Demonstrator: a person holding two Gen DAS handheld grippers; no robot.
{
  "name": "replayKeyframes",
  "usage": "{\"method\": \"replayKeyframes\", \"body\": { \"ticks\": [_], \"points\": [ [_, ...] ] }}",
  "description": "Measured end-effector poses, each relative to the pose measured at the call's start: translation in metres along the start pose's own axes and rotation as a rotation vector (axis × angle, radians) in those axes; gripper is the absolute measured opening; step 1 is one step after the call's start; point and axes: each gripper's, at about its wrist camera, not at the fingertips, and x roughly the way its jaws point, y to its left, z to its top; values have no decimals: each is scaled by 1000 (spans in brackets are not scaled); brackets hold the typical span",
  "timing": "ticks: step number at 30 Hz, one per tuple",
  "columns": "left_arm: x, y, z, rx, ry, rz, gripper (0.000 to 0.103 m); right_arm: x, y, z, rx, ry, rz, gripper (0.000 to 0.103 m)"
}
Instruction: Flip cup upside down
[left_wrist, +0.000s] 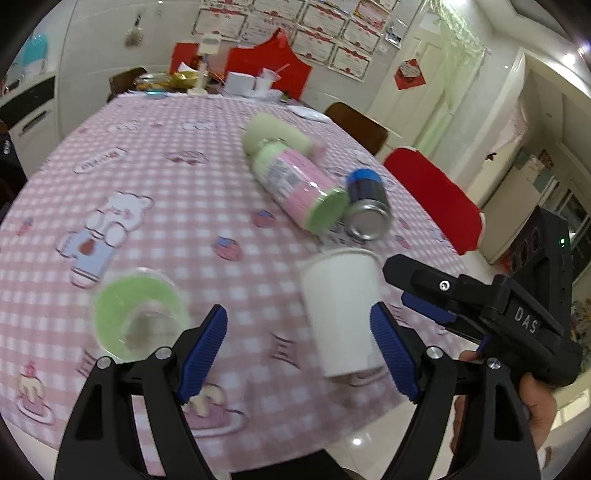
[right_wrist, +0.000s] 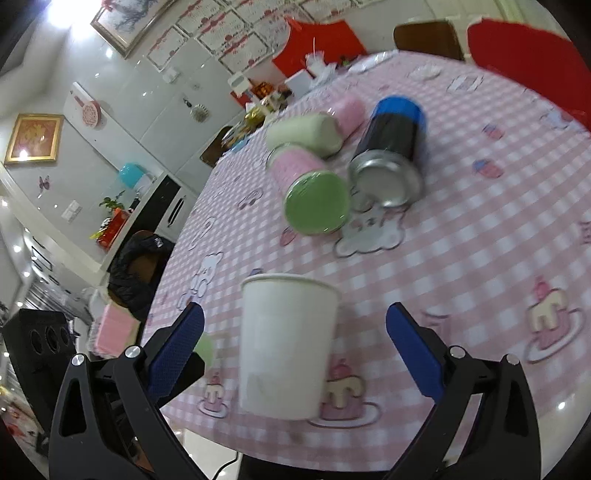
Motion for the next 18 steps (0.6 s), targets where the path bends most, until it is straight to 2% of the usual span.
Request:
{"method": "replayKeyframes", "body": {
  "ticks": [6,13,16,18],
  "points": [
    [2,14,12,-2,-26,-7,79,21,-1,6,74,59,57,95],
    [10,12,15,35,-42,31,79,30,4,11,49,84,43,94],
    [12,13,14,44,-41,41,79,35,3,12,45,100,40,90],
    [12,12,14,51,-46,44,79,38,2,12,46,110,41,80]
  ]
}}
